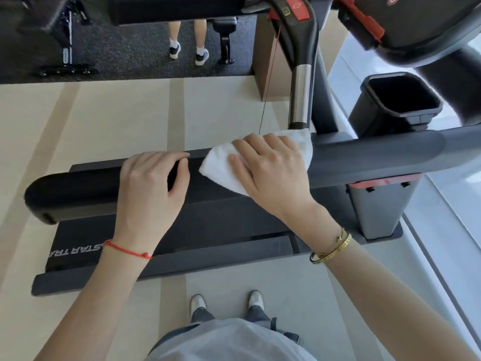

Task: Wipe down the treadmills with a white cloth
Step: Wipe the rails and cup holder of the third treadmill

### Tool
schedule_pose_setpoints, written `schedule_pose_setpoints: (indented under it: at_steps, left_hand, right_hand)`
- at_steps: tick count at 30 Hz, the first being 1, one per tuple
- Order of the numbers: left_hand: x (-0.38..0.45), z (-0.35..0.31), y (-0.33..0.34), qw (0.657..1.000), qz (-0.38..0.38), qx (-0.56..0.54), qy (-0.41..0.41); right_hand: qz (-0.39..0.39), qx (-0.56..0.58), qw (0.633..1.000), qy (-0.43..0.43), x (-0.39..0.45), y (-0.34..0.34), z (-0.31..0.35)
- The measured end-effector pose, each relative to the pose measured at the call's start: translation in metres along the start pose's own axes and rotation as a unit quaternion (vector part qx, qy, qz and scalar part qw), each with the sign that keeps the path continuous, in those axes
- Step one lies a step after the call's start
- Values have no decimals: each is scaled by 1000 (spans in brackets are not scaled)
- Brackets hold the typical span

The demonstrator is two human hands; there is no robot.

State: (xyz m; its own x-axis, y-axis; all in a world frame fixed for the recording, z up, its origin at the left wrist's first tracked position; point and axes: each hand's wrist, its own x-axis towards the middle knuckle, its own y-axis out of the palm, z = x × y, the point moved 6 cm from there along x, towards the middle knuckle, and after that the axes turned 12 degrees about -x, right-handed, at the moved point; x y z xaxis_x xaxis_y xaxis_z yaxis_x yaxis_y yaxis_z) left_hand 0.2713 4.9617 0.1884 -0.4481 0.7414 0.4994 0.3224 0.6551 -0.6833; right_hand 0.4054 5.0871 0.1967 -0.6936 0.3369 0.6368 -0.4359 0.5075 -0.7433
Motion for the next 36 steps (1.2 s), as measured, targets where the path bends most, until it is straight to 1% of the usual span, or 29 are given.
schedule_pose_setpoints:
  at_steps: [5,8,12,14,17,19,22,26,28,30,34,36]
  left_hand:
    - [-13,43,-38,999,-34,15,-22]
    - [-19,64,-55,999,-38,23,-28]
    - [-26,90,-76,997,-55,20,-41]
    - [-27,103,-84,997,-50,15,-53]
    - [-29,115,-90,998,-39,-1,-55]
    - [-31,121,-93,997,-39,-13,-64]
    - [-35,133,-101,995,-47,-32,-84]
    - [-43,141,-109,992,-58,-50,-98]
    - [-48,147,-117,990,-72,-43,-114]
    - [-52,155,-124,988,-74,-34,-131]
    - [-58,161,-127,986,-57,-66,-142]
    - [-59,161,-128,986,-54,-77,-140]
  right_hand:
    - [-8,8,1000,17,22,3,51]
    - [-17,24,1000,-4,40,2,89]
    - [5,26,999,-28,55,7,135]
    - [14,24,999,-25,53,8,135]
    - [38,16,998,-47,48,9,134]
    - [49,13,998,-40,49,10,135]
    - [45,10,999,-21,59,11,145]
    - [67,37,996,-41,79,17,195]
    - [76,44,994,-58,88,19,222]
    - [79,41,994,-66,92,20,234]
    - [74,44,995,-54,83,15,220]
    - [93,60,992,-58,75,12,208]
